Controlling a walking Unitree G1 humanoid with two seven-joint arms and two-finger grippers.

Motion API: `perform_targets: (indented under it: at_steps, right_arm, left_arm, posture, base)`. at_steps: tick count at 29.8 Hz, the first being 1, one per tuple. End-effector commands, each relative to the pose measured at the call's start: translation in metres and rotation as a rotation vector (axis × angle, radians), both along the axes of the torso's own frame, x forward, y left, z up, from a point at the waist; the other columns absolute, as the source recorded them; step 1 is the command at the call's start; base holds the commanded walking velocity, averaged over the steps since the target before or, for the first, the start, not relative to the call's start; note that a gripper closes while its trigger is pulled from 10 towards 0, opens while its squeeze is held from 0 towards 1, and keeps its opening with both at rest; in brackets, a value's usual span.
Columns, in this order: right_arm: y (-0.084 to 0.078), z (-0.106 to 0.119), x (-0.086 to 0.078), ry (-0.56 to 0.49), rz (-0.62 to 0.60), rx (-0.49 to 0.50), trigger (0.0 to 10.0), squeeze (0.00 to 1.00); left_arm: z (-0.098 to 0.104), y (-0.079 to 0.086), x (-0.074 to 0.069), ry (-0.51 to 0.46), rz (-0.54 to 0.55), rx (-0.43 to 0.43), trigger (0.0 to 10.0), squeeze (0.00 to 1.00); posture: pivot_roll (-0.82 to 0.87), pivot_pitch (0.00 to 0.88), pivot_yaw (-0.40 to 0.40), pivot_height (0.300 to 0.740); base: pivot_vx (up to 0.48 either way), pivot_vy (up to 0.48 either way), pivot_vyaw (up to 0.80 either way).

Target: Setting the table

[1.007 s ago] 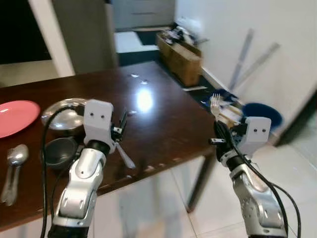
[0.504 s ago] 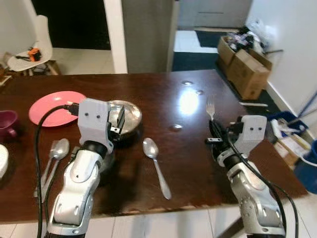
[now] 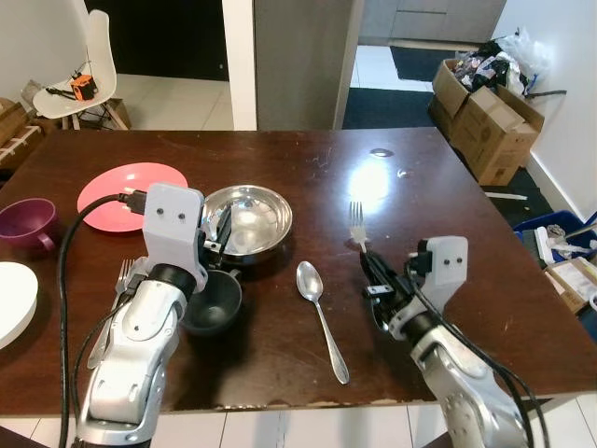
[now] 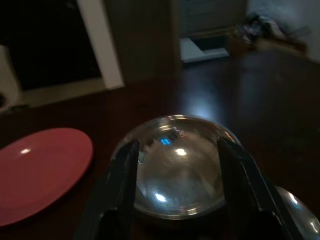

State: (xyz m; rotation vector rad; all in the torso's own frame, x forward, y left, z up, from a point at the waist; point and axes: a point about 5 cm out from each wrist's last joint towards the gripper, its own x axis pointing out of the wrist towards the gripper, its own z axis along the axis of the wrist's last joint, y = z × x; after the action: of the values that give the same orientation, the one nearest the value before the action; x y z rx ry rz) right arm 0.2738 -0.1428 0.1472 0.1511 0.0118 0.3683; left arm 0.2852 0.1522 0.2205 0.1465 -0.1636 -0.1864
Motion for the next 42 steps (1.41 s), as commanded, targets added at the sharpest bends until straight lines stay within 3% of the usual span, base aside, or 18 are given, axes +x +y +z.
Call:
perform_targets:
  at_steps: [1,4,8,11,22,31,40,41,42]
  right_arm:
    - [0.002,-0.007,-0.007,0.044,0.02,-0.061,10.0,0.0]
    - [0.001,-0.016,-0.01,0.062,0.027,-0.148,10.0,0.0]
    - [-0.001,-0.02,-0.012,0.076,0.025,-0.175,10.0,0.0]
    - [-0.007,-0.028,-0.006,0.093,-0.044,-0.216,10.0,0.0]
    - [-0.006,-0.039,0.008,0.096,-0.079,-0.178,10.0,0.0]
    - [0.001,-0.045,0.006,0.118,-0.035,-0.18,10.0,0.0]
    - [0.001,-0.05,0.003,0.139,-0.038,-0.161,10.0,0.0]
    - [0.001,-0.052,0.003,0.143,-0.04,-0.158,10.0,0.58]
    - [0.001,-0.053,0.003,0.145,-0.041,-0.156,10.0,0.58]
  left_arm:
    - [0.004,0.003,-0.004,0.036,-0.051,0.011,10.0,0.0]
    - [0.008,0.01,-0.008,0.053,-0.086,0.035,10.0,0.0]
    - [0.011,0.014,-0.01,0.047,-0.101,0.073,10.0,0.0]
    - [0.017,0.017,-0.013,0.072,-0.17,0.145,10.0,0.0]
    - [0.009,0.018,-0.027,0.253,-0.37,0.307,10.0,0.0]
    - [0.008,0.024,-0.037,0.309,-0.402,0.357,10.0,0.0]
    - [0.005,0.023,-0.036,0.321,-0.397,0.353,10.0,0.0]
    - [0.005,0.022,-0.036,0.319,-0.396,0.351,10.0,0.0]
    - [0.005,0.022,-0.035,0.319,-0.396,0.349,10.0,0.0]
  posture:
    - [-0.03,0.0,0.064,0.74]
    - [-0.03,0.0,0.061,0.74]
    - [-0.02,0.0,0.057,0.74]
    - [-0.02,0.0,0.055,0.74]
    - [-0.01,0.0,0.083,0.74]
    - [0.01,0.005,0.08,0.74]
    - [0.0,0.007,0.079,0.74]
    - [0.0,0.006,0.08,0.74]
    - [0.0,0.006,0.08,0.74]
  base:
    - [0.0,0.0,0.0]
    - [0.0,0.0,0.0]
    - [0.0,0.0,0.0]
    - [0.0,0.0,0.0]
    - [0.0,0.0,0.0]
    - [0.0,0.0,0.0]
    - [0.0,0.0,0.0]
    - [0.0,0.0,0.0]
    - [0.0,0.0,0.0]
